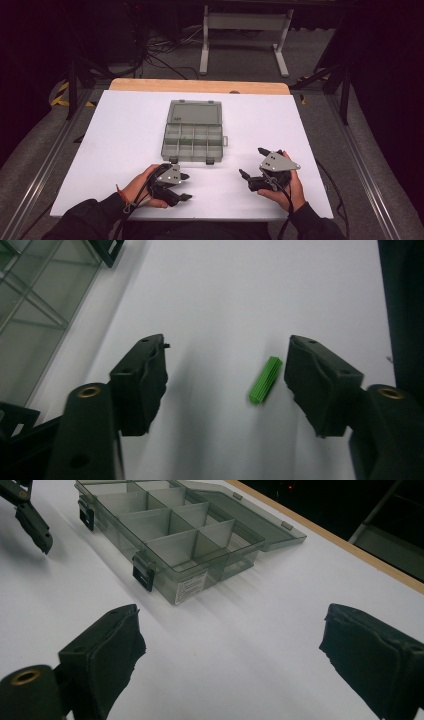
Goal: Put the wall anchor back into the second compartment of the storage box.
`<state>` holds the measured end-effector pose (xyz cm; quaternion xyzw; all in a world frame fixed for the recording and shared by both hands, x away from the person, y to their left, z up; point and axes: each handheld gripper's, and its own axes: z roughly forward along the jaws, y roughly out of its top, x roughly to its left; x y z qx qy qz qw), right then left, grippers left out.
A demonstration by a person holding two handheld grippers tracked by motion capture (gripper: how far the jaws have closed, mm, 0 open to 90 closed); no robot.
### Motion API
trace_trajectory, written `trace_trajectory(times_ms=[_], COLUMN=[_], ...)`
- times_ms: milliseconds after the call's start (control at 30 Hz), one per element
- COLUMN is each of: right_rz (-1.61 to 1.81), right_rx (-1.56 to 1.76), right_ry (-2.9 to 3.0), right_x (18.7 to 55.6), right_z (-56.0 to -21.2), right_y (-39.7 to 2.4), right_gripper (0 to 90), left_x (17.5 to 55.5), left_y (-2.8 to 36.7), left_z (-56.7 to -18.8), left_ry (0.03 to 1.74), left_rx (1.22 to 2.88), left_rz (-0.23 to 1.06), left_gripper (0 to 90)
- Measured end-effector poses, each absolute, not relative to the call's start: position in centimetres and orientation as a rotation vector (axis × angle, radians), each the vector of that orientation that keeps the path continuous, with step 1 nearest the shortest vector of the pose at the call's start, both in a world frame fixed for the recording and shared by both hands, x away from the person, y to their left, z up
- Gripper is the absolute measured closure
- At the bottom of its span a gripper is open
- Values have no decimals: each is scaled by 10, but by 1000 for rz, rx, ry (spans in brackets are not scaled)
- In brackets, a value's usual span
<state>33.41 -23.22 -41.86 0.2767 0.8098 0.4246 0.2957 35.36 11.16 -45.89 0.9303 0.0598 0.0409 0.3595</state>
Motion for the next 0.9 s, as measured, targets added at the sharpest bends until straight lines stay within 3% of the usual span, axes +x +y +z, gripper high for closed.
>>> trace_trajectory(times_ms=[33, 167, 500, 900], right_rz=[1129, 1129, 1115, 1120], right_rx=[736, 733, 732, 732], right_ry=[2155, 2159, 2167, 2170], right_x=[334, 334, 335, 335], right_z=[-419, -419, -420, -419], right_y=[-232, -231, -230, -230], right_gripper=[96, 96, 98, 99], left_x=[354, 354, 353, 351], left_y=[111, 111, 107, 106], left_z=[-459, -459, -456, -455], left_ry=[146, 136, 78, 78], left_rx=[2401, 2401, 2430, 2435], left_rz=[90, 50, 49, 80], left_gripper=[374, 540, 840, 845])
